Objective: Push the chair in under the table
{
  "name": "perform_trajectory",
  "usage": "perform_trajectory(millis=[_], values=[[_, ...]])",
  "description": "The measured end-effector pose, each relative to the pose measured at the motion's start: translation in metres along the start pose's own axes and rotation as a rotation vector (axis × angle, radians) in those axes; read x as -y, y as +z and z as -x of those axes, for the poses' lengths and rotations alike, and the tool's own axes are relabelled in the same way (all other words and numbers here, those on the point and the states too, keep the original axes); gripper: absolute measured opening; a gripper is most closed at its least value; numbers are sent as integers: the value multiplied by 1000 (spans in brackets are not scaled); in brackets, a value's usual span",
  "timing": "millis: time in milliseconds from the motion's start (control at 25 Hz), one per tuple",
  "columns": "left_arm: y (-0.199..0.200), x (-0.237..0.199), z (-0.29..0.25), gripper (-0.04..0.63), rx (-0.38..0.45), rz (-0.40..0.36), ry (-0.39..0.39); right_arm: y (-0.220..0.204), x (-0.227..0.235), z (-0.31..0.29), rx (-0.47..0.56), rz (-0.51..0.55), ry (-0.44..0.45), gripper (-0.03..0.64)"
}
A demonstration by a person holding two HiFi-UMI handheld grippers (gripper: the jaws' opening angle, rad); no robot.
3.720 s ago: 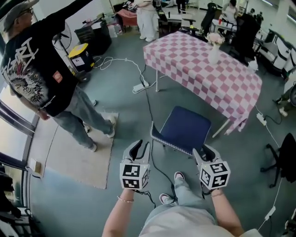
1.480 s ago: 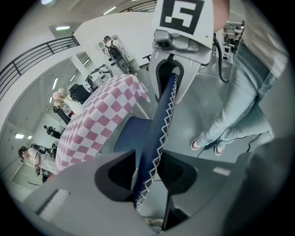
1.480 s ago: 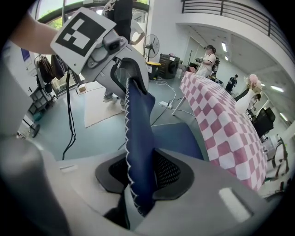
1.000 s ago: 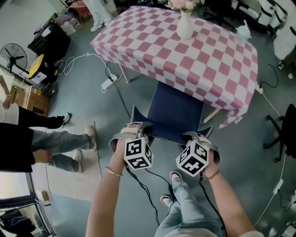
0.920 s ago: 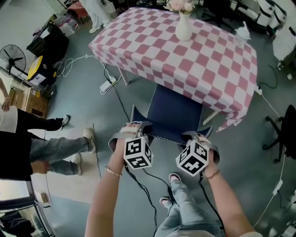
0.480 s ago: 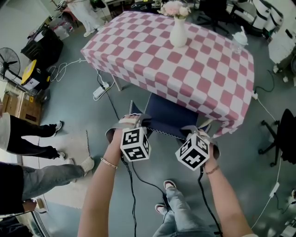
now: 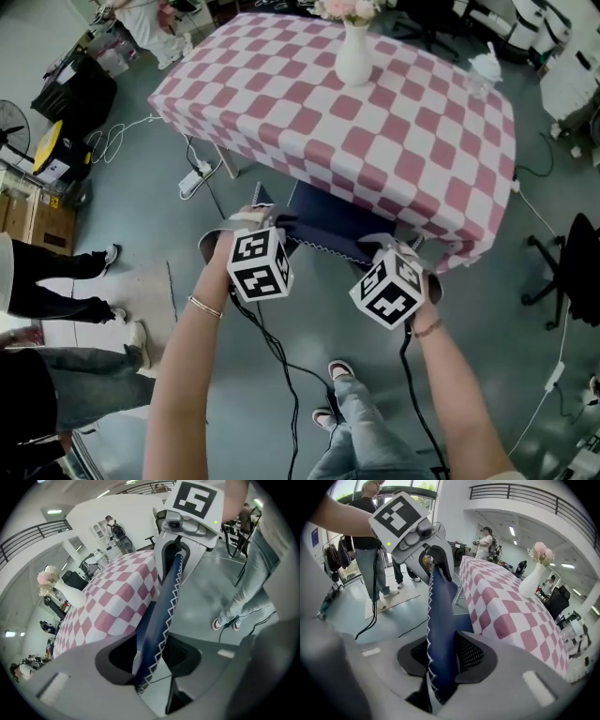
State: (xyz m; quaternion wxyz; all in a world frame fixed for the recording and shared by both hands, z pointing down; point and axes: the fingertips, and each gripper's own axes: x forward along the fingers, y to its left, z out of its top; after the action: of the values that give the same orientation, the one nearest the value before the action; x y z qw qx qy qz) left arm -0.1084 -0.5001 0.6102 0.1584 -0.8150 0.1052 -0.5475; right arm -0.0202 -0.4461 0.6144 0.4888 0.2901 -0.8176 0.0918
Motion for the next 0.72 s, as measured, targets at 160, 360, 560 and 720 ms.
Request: perform_trajectory(millis=[160, 360, 560, 720], values=[[-1, 0, -1, 152, 4, -1, 36, -2, -1, -3, 2, 2, 12, 114], [-1, 2, 0, 152, -1, -7, 59, -3, -2, -3, 6, 8, 11, 115], [-5, 4, 3, 176, 2, 10, 83, -2, -5, -3, -1, -2, 37, 128], [-7, 6, 20, 196, 18, 75, 107, 3, -10, 7, 38, -20, 63, 135]])
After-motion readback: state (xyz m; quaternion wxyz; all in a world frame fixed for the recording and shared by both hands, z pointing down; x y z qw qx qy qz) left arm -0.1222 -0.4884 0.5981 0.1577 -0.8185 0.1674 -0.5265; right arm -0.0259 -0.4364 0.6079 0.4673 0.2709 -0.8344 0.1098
